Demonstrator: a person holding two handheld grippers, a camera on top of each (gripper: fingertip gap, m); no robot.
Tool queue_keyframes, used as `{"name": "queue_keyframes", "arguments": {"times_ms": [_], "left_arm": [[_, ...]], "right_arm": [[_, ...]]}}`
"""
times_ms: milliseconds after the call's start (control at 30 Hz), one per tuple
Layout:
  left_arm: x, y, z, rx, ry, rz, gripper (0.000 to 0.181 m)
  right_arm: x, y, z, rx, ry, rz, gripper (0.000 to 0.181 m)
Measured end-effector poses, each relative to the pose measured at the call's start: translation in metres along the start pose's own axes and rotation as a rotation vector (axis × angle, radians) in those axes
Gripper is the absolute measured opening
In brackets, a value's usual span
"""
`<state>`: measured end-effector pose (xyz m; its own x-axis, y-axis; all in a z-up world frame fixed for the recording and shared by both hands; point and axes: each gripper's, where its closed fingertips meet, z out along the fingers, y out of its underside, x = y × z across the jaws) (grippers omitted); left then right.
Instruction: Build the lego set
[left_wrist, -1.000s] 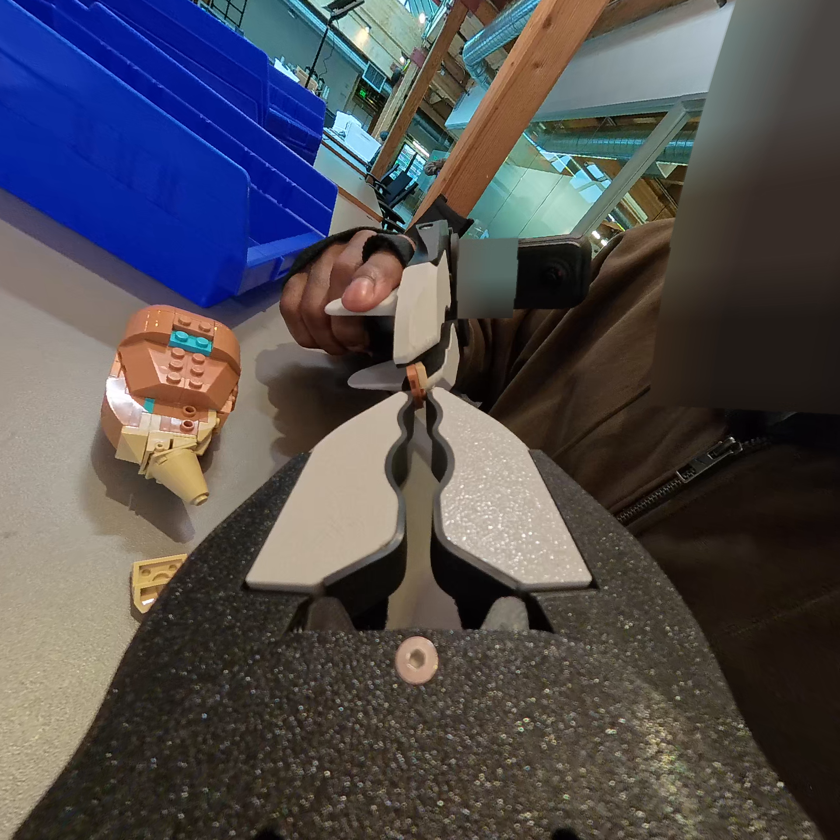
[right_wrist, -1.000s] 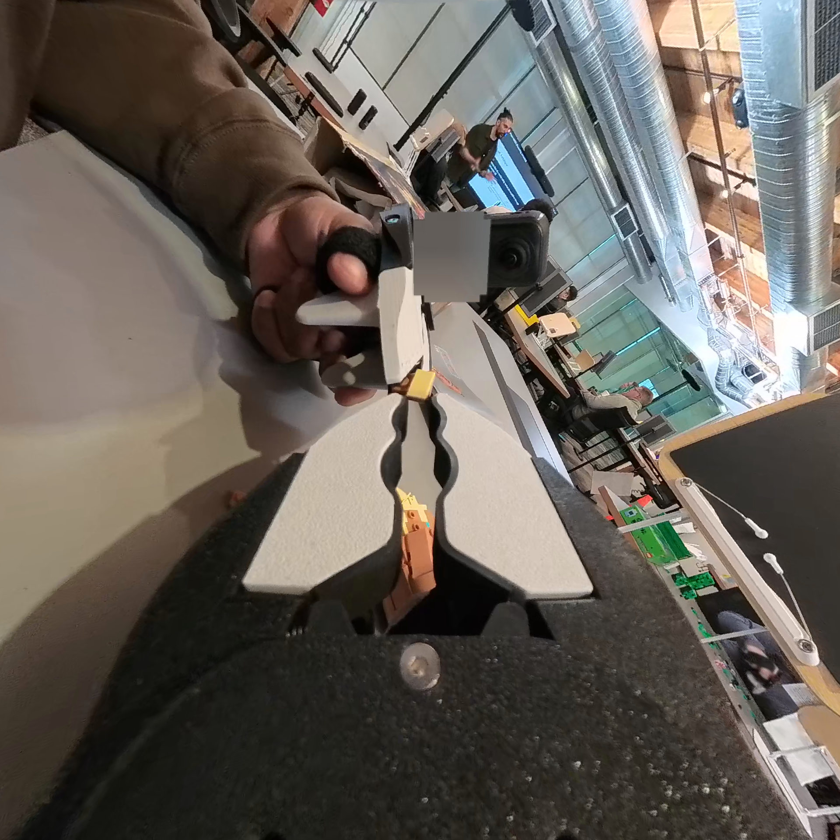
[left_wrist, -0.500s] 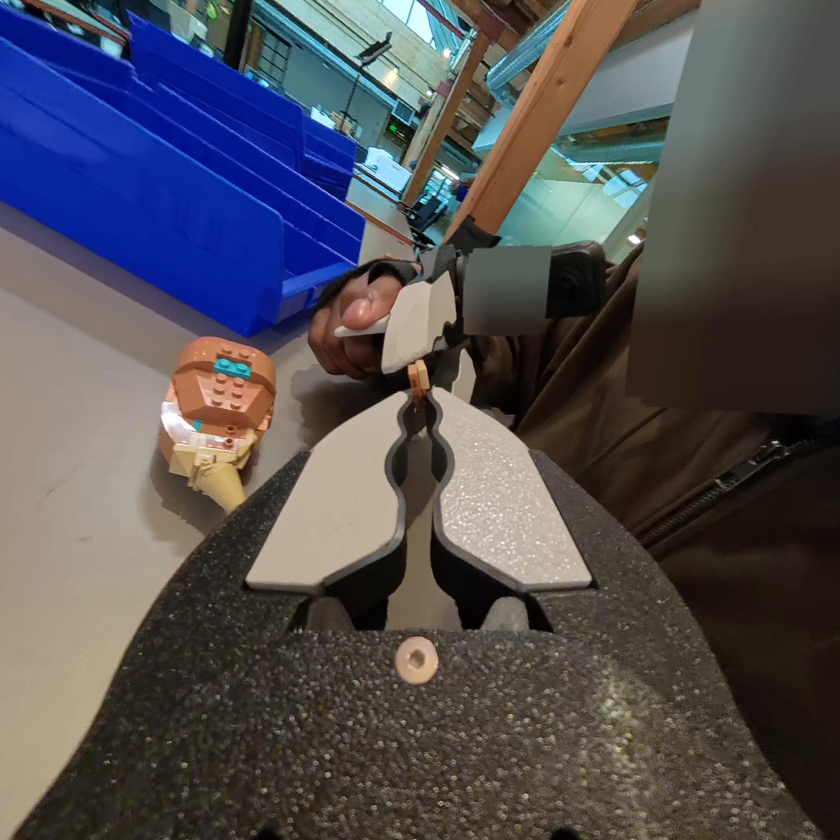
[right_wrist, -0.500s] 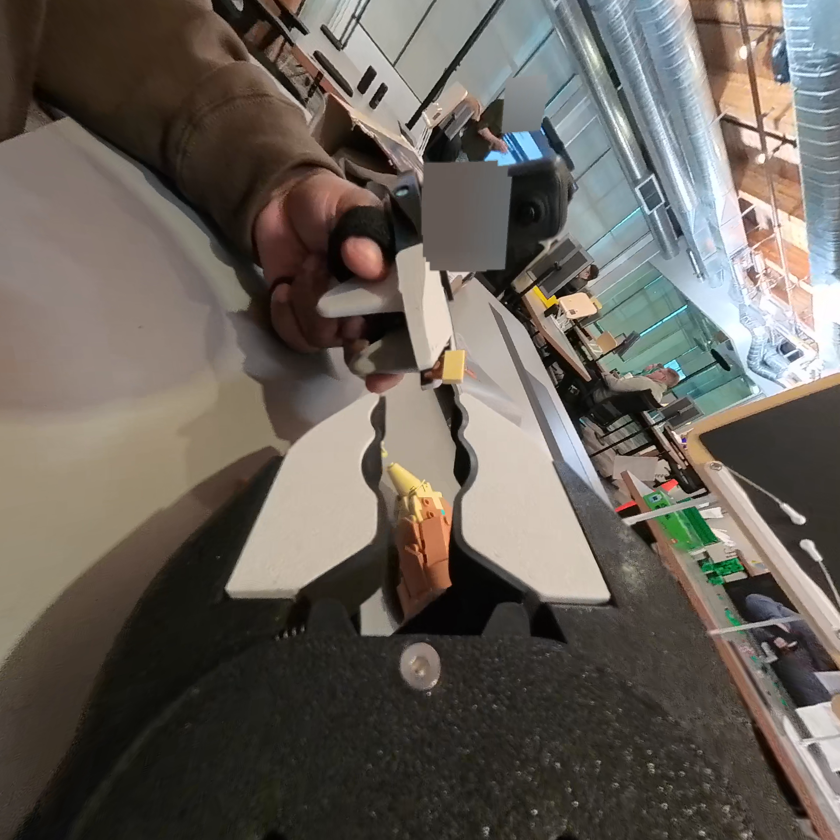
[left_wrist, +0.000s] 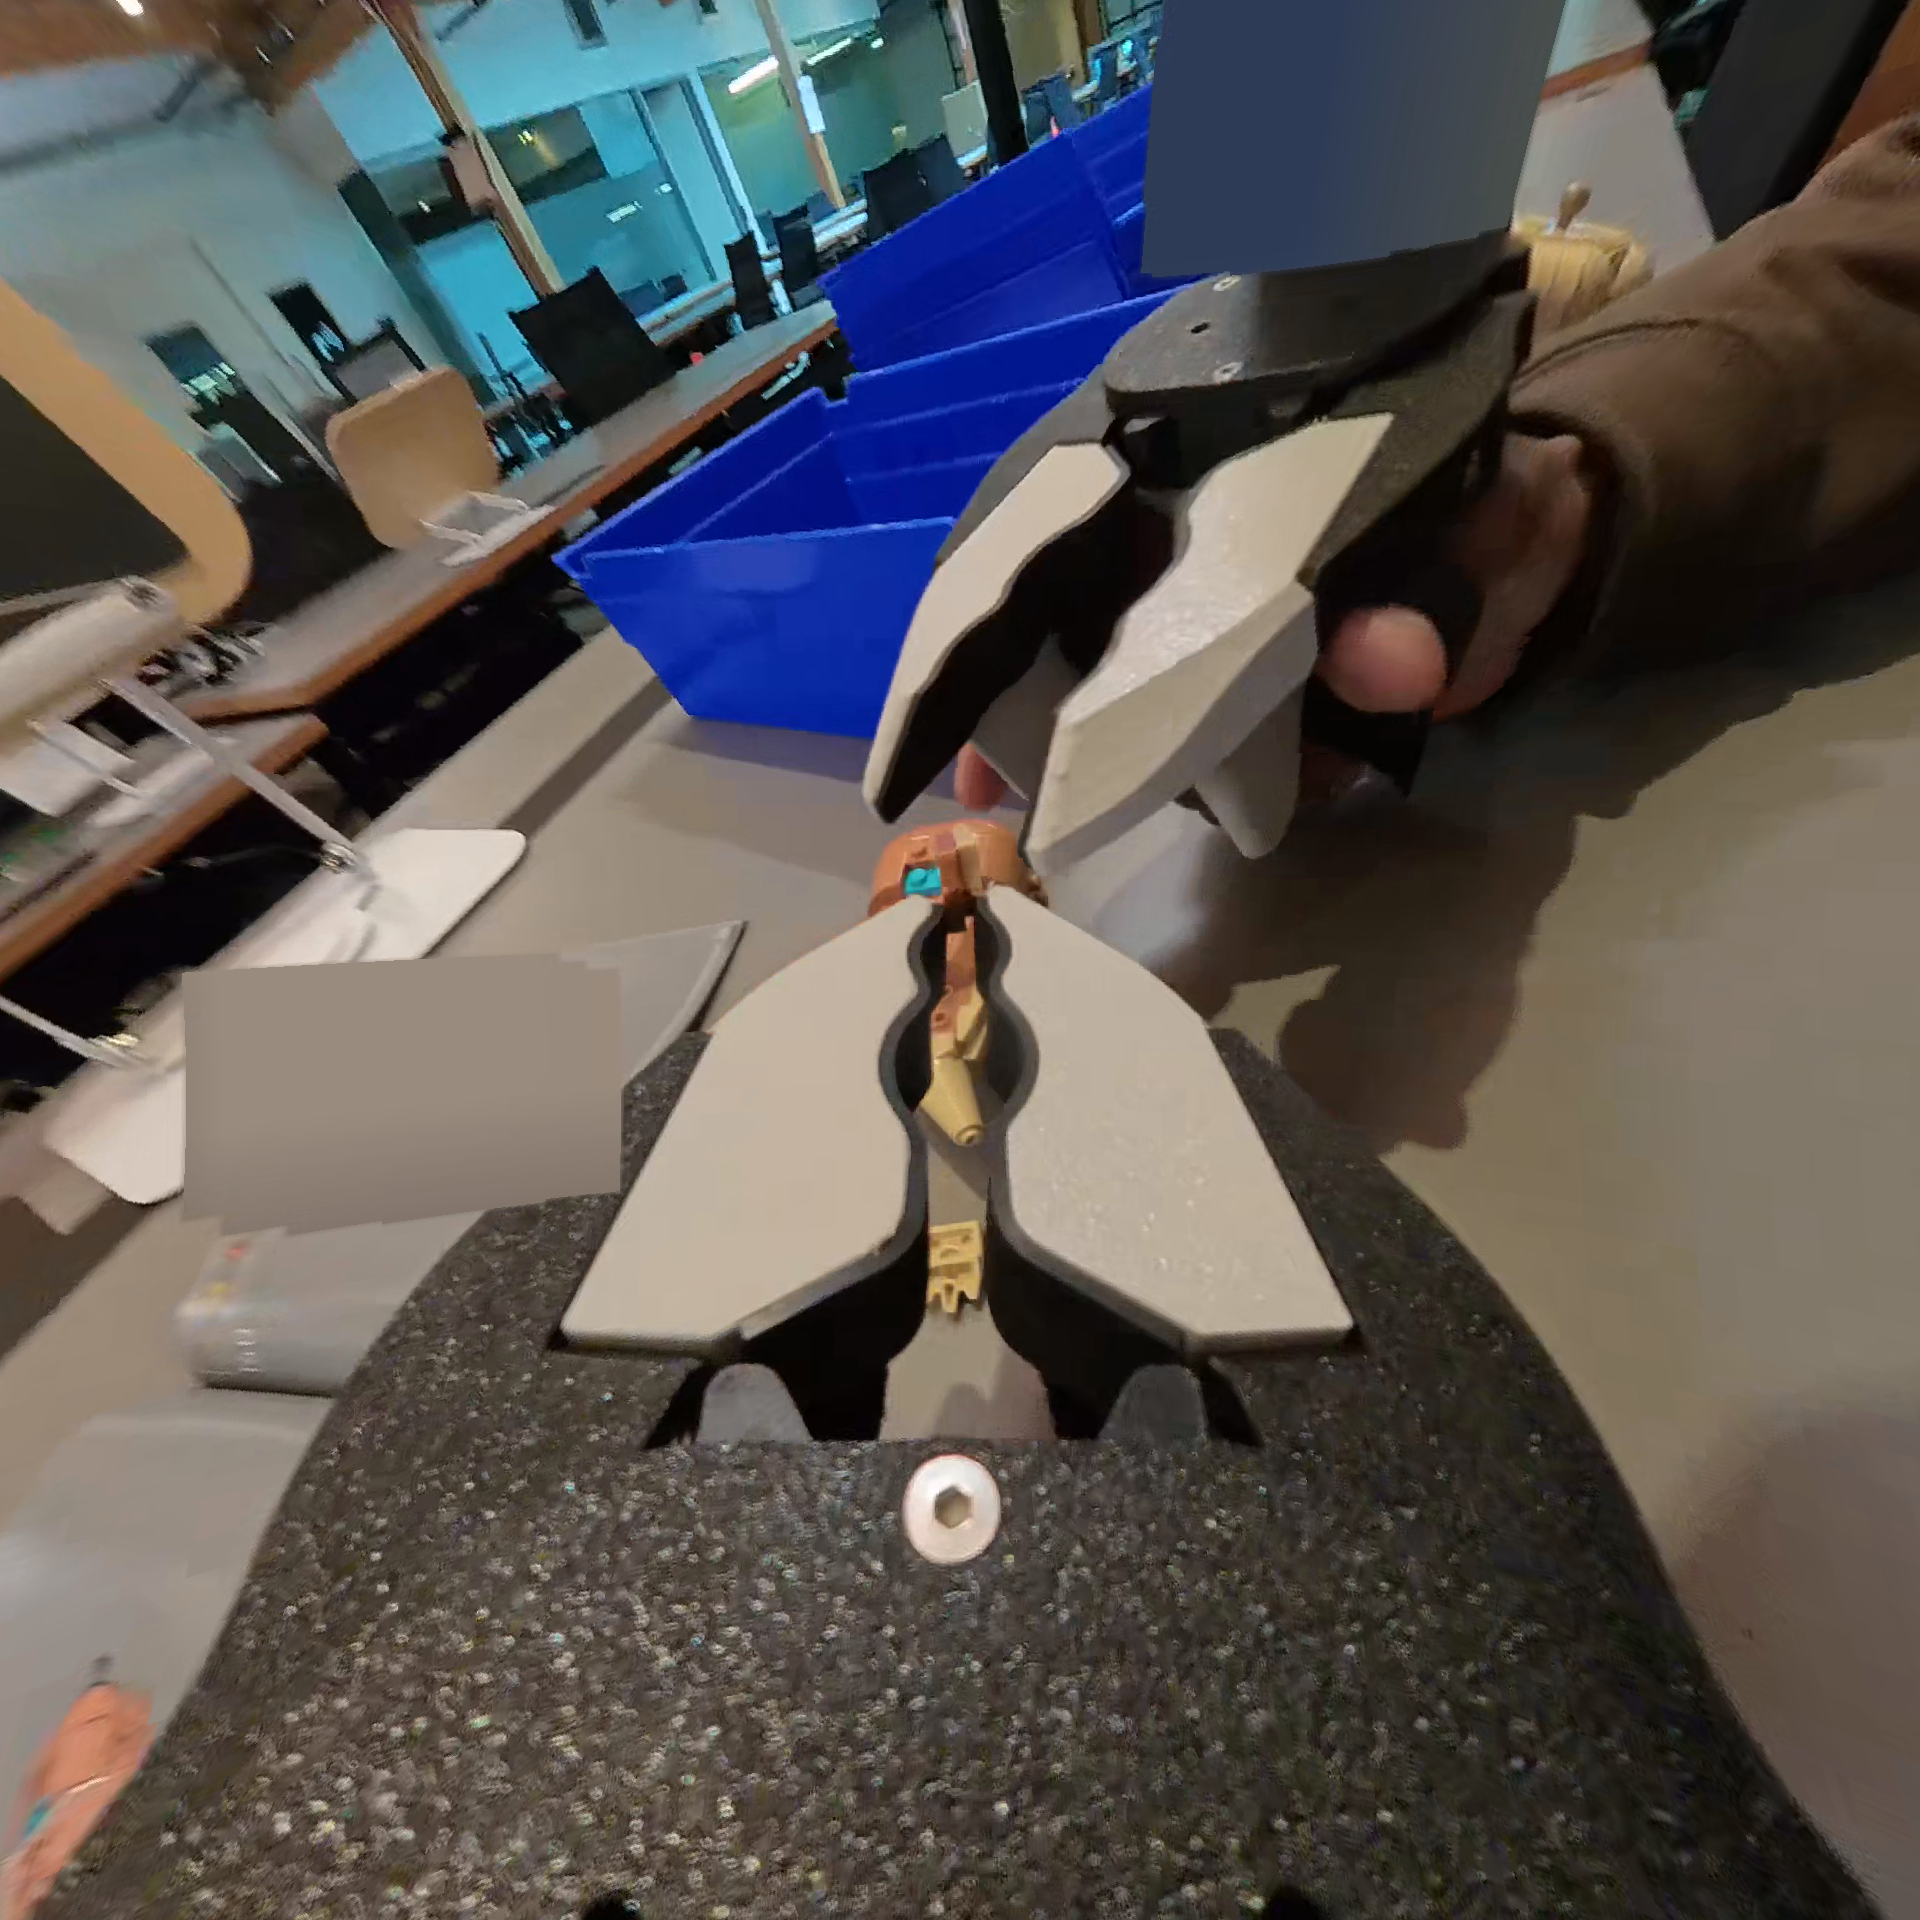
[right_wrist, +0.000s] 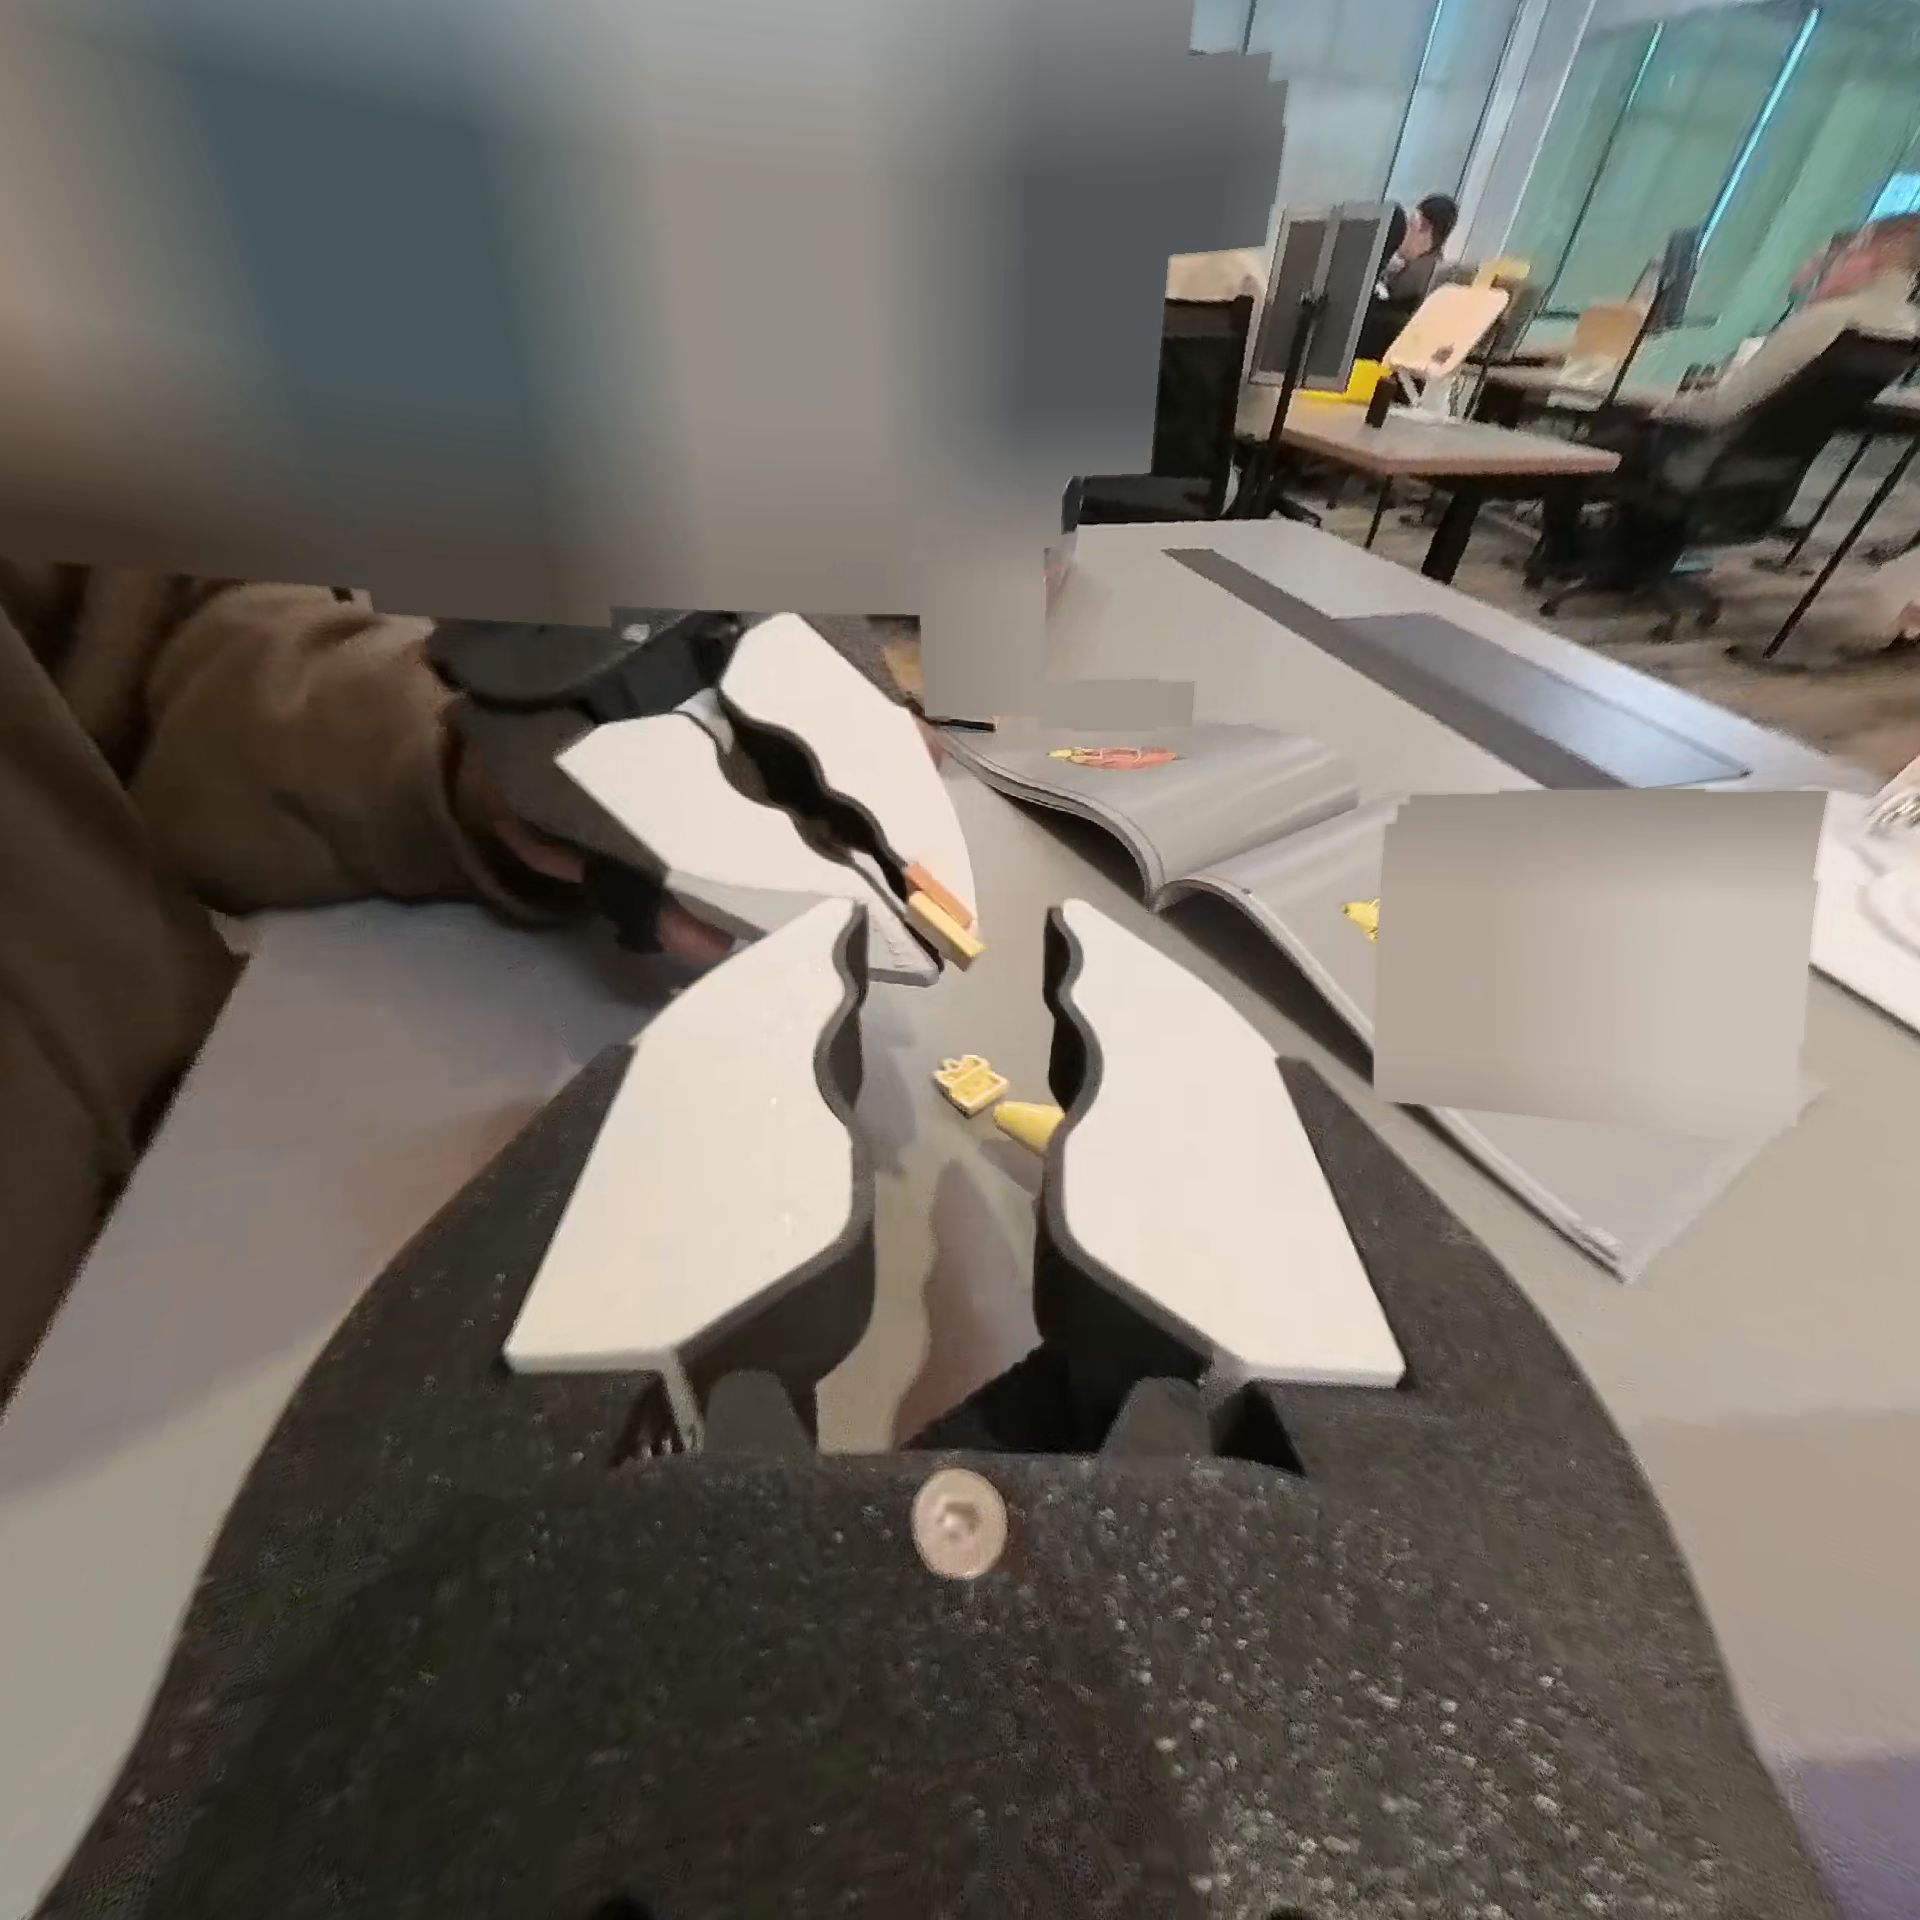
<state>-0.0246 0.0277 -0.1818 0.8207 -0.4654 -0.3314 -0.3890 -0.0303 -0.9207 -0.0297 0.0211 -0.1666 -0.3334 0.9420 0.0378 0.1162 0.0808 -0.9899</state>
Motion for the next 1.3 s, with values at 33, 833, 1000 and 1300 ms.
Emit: {"name": "queue_keyframes", "arguments": {"times_ms": [33, 833, 1000, 1300], "left_arm": [[-0.0003, -0.0007, -0.0005, 0.0, -0.017, 0.03, 0.005], [-0.0014, -0.0036, -0.0002, 0.001, -0.126, 0.176, 0.005], [-0.0025, -0.0042, -0.0005, 0.003, -0.142, 0.184, 0.005], [-0.0051, -0.0035, -0.0001, -0.003, -0.174, 0.199, 0.005]], "right_arm": [[-0.0004, -0.0007, 0.0002, 0.002, -0.006, 0.024, 0.032], [-0.0023, 0.002, -0.0004, -0.075, 0.028, -0.033, 0.018], [-0.0018, 0.0018, -0.0005, -0.082, 0.039, -0.032, 0.02], [0.0024, 0.0031, 0.0, -0.092, 0.074, 0.014, 0.027]]}}
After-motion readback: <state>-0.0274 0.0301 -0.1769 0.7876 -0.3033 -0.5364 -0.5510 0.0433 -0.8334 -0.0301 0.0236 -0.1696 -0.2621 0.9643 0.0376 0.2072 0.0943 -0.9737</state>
